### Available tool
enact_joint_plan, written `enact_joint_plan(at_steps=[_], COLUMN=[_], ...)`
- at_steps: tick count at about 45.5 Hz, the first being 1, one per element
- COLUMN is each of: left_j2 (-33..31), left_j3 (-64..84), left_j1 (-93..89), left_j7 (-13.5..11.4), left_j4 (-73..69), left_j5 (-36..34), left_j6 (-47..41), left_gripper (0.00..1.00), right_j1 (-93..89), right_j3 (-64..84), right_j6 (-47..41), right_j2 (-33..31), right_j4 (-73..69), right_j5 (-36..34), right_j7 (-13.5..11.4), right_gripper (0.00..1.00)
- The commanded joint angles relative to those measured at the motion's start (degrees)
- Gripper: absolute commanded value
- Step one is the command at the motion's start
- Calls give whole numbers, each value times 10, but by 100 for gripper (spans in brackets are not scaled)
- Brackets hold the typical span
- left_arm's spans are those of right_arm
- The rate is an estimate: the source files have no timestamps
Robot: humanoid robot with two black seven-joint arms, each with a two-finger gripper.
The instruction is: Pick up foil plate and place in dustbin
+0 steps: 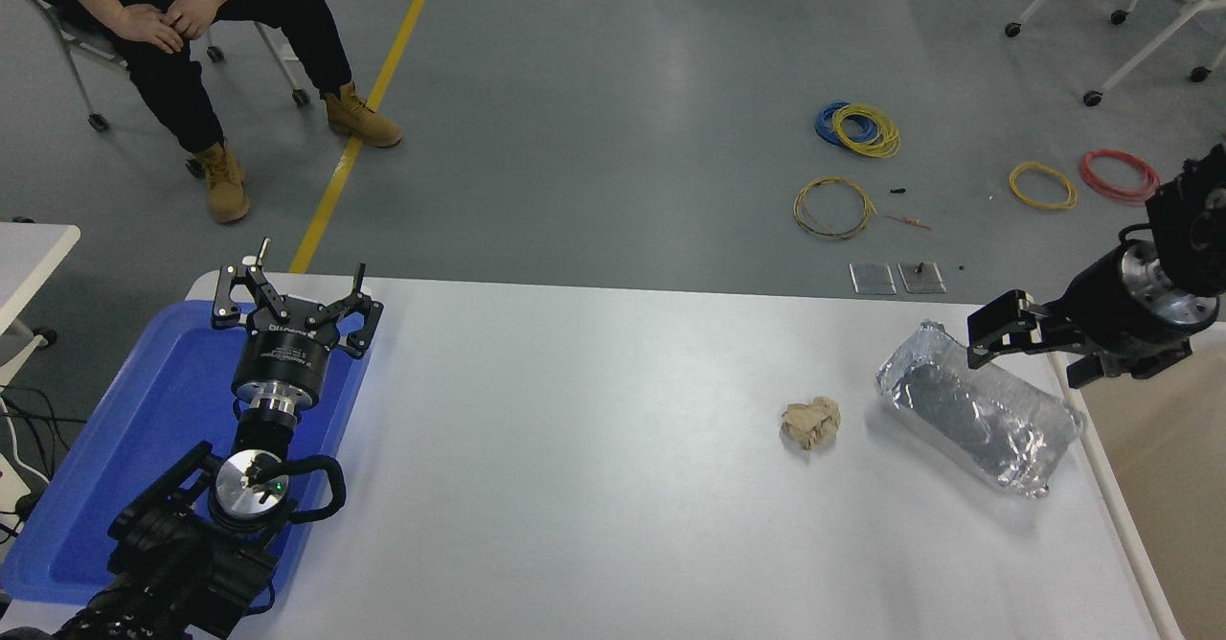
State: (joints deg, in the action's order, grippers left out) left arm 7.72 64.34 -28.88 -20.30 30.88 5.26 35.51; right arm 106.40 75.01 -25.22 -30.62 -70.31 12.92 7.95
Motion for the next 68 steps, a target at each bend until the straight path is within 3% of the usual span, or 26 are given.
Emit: enact_joint_plan(at_steps=[1,6,14,22,55,68], left_j2=[-1,0,0,-1,0,0], left_j3=[0,0,0,0,0,0], left_j1=[0,0,0,0,0,0], left_j7=[0,0,0,0,0,0], left_j4=[1,1,1,0,0,0], left_j5=[0,0,-1,-1,-1,0], left_j6=[0,0,0,0,0,0], left_gripper=[100,100,100,100,100,100], right_j1=[-65,-108,-173,-232,-401,-458], right_j3=[1,11,15,9,-129,-181], right_j6=[77,107,156,206,441,478], right_j2=[-14,-13,-14,-14,7,31], right_j4=[24,49,102,134,163,184], right_j5=[-54,-94,-158,-199,-198,-191], right_j7=[-1,-3,-29,-29,-26,-24], right_gripper=[100,100,100,99,95,95])
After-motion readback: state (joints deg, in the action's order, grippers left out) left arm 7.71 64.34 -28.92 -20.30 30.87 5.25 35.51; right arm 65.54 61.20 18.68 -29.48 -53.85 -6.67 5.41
